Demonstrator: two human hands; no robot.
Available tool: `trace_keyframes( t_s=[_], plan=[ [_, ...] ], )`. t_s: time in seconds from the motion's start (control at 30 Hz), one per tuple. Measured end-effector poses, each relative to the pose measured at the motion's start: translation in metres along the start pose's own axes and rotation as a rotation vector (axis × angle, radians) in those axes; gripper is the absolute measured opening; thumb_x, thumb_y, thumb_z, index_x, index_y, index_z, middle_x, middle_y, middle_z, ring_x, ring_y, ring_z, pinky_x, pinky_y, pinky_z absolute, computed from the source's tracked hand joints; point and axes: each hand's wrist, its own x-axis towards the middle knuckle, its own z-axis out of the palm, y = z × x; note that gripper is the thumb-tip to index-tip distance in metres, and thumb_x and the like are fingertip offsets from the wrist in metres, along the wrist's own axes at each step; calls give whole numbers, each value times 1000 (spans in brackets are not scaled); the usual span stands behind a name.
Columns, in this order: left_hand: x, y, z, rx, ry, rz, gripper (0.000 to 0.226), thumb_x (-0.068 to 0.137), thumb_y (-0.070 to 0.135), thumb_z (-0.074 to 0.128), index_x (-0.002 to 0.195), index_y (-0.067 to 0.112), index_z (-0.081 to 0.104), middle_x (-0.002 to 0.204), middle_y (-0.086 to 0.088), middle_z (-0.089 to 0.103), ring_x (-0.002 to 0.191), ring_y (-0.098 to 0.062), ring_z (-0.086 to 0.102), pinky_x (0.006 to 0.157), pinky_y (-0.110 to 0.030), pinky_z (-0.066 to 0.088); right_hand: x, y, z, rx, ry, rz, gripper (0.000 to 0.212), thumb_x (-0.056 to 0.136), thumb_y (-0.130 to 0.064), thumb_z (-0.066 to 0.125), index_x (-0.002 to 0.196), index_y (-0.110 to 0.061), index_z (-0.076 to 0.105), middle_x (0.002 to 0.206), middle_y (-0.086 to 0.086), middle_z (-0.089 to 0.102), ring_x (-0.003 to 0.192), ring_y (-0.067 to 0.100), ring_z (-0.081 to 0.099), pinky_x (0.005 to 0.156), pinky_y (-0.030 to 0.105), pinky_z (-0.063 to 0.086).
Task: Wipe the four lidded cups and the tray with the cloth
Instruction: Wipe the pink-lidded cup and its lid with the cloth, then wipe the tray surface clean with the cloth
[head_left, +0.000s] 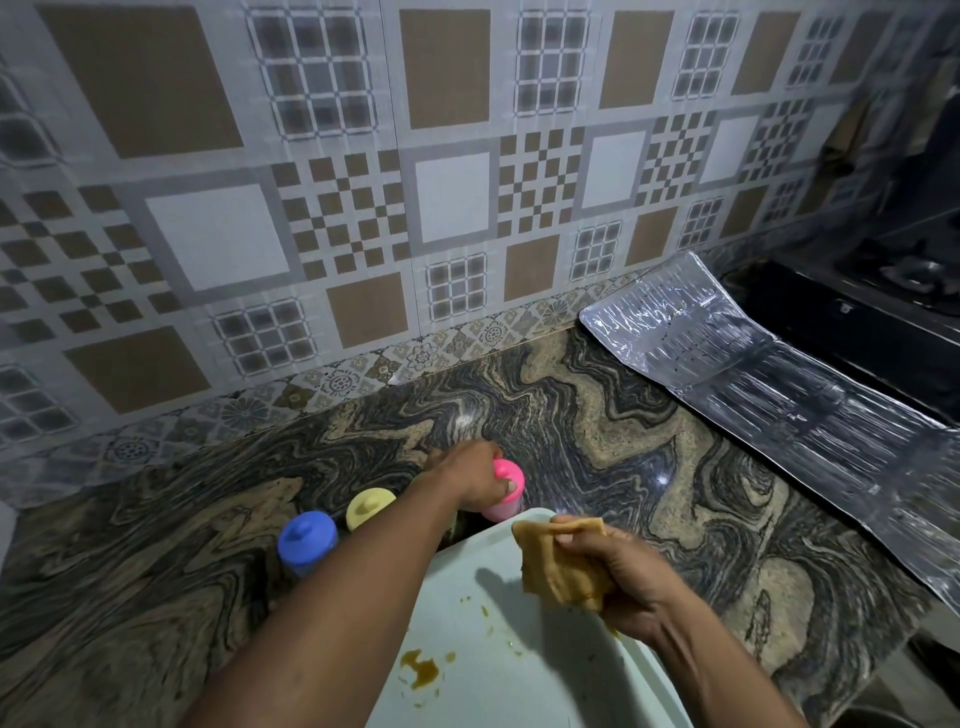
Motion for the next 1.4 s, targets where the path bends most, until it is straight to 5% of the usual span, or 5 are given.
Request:
trace_keyframes(
  t_s=[0.1, 0.37, 0.67, 0.93, 1.4],
  plan=[
    [-1, -1, 0, -24, 5, 8, 49, 89, 45, 66, 132, 24, 57, 131, -3, 61, 121, -27, 55, 100, -44, 38, 3, 3, -1, 46, 7, 16, 33, 79, 0, 64, 109, -8, 73, 104, 20, 74, 92, 34, 69, 86, 50, 53],
    [-4, -4, 6, 13, 53, 9, 44, 88, 53, 63, 124, 30, 60, 127, 0, 64, 122, -26, 55, 101, -47, 30, 4, 4, 9, -34, 60, 88, 24, 85, 13, 45, 88, 8, 68, 75, 22, 65, 55, 27, 61, 46, 30, 53],
    [-25, -6, -8, 79, 192, 77, 64, 89, 53, 61, 146, 29, 43, 145, -1, 51, 138, -27, 42, 116, -48, 21, -2, 0, 14, -43, -55, 62, 30, 84, 15, 52, 113, 9, 60, 100, 28, 68, 84, 40, 69, 61, 40, 59],
    [-80, -35, -29, -137, 432, 91, 14, 90, 31, 65, 96, 19, 70, 97, -4, 71, 93, -25, 65, 73, -28, 46, -13, 8, 35, -236, -74, 43, 36, 82, 13, 62, 116, 4, 62, 91, 22, 70, 73, 31, 68, 67, 42, 56],
    [-177, -118, 5, -204, 403, -292, 47, 81, 45, 67, 58, 7, 55, 55, -6, 54, 60, -26, 61, 55, -34, 45, -32, 50, 75, -87, -261, 194, 33, 77, -1, 67, 110, -5, 70, 103, 20, 73, 89, 34, 69, 99, 56, 48]
  ],
)
